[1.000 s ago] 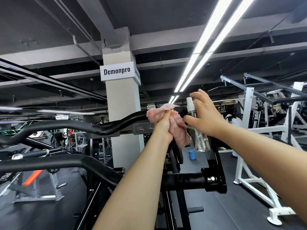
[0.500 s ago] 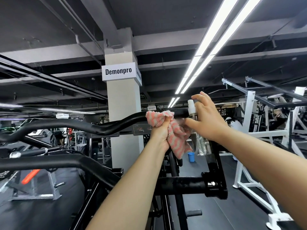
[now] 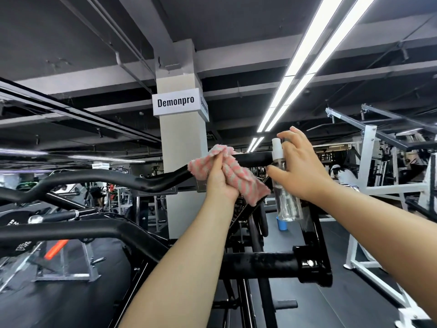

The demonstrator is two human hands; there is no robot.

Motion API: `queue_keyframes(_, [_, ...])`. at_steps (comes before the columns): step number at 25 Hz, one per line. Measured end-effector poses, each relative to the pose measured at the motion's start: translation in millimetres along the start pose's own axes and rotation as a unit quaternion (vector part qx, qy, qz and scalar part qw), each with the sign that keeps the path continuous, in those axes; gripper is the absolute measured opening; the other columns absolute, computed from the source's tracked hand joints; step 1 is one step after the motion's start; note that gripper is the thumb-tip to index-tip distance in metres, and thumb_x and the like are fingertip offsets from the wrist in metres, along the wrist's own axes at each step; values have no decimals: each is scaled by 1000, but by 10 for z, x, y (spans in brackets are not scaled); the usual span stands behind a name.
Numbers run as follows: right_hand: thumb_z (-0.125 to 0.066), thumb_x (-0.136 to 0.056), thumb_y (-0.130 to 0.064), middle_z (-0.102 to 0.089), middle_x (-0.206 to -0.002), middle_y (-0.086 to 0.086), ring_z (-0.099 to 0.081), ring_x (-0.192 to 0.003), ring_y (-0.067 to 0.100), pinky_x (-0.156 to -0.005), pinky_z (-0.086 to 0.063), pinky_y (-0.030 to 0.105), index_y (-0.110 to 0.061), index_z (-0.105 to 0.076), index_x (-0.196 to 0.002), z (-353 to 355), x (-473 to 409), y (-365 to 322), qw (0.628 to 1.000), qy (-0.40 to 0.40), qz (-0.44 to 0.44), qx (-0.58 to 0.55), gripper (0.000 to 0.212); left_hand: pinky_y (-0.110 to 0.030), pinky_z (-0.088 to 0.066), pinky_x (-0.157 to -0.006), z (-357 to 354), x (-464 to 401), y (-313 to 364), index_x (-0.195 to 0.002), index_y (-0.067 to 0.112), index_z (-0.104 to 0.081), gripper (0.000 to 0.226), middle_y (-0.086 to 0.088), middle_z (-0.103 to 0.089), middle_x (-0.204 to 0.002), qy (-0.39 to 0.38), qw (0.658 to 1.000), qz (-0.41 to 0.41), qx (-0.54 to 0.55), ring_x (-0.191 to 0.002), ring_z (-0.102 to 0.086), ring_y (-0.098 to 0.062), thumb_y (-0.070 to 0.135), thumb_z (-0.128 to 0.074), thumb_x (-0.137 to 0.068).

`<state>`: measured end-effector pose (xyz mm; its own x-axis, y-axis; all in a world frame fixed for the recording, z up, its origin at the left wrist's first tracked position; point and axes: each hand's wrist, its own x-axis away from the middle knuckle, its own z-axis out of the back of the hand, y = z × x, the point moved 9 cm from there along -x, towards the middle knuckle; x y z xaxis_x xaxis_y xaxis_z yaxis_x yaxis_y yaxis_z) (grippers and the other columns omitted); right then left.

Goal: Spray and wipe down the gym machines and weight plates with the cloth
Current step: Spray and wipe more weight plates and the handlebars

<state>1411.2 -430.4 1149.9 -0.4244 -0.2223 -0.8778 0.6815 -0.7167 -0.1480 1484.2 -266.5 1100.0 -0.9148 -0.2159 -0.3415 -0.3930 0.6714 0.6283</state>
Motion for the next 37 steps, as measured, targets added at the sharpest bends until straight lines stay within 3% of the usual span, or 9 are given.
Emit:
queue_keyframes(8, [-56,-81,-34,-35,-144,10,-9,-144,20,-115,-11,34,-3,-50,-82,-8,-19,26,1000,4,3,6,32,-37,-54,-70,238,-180,5,-101,4,-58,54,-10,-65,-79,50,993,3,-109,-65,-63,-23,43,-77,-70])
queue_keyframes(11, [-53,-80,-38,-36,-143,9,-9,-144,19,-114,-12,33,-5,-47,-80,-6,-8,30,1000,8,3,-2,34,-34,-53,-68,282,-167,33,-77,9,-60,47,-8,-57,-58,14,987,-1,-158,-50,-57,-19,45,-84,-57])
queue_keyframes(13, [-60,-82,-29,-36,-143,10,-9,-144,19,-113,-11,30,-6,-45,-80,1,-9,13,1000,14,5,-3,27,-29,-53,-62,362,-77,44,-63,13,-59,30,-5,-56,-49,23,985,5,-171,-49,-59,-16,34,-74,-78])
queue_keyframes(15, [-62,-82,-24,-37,-143,10,-10,-144,20,-112,-11,29,-6,-45,-82,6,-8,7,1000,22,10,0,25,-26,-55,-58,443,-17,30,-73,6,-66,40,-10,-62,-57,-3,987,31,-157,-59,-67,-17,40,-55,-92])
queue_keyframes(18, [-62,-82,-23,-36,-143,8,-10,-143,18,-112,-11,28,-5,-49,-85,1,-7,19,1000,28,6,-2,23,-33,-54,-79,554,34,219,-77,-1,-67,70,-16,-66,-79,-22,996,38,-74,-71,-69,-22,63,-41,-89])
queue_keyframes(21, [-61,-83,-23,-35,-144,7,-10,-143,16,-111,-10,26,-6,-49,-89,15,-9,13,999,32,2,-4,21,-44,-41,-103,360,85,413,-75,12,-54,48,-4,-59,-55,12,999,-2,-33,-63,-60,-18,58,-48,-88])
queue_keyframes(25, [-61,-83,-25,-35,-145,7,-9,-144,16,-113,-10,27,-4,-52,-92,19,-16,23,1000,27,0,7,25,-39,-47,-91,366,73,379,-82,10,-52,44,-3,-60,-68,149,988,-28,-11,-68,-57,-18,53,-60,-84])
queue_keyframes(28, [-61,-84,-24,-35,-144,7,-9,-144,17,-113,-11,28,-7,-45,-87,31,-8,4,1000,25,0,4,23,-35,-48,-86,490,-8,383,-88,7,-53,52,-7,-62,-83,166,985,-20,-48,-74,-60,-21,58,-60,-81])
queue_keyframes(37, [-61,-83,-23,-36,-143,9,-10,-143,17,-113,-10,29,1,-53,-91,27,2,-6,1000,20,-3,11,27,-35,-46,-77,695,158,415,-83,5,-50,53,-4,-56,-75,197,968,13,-156,-79,-57,-23,58,-58,-82])
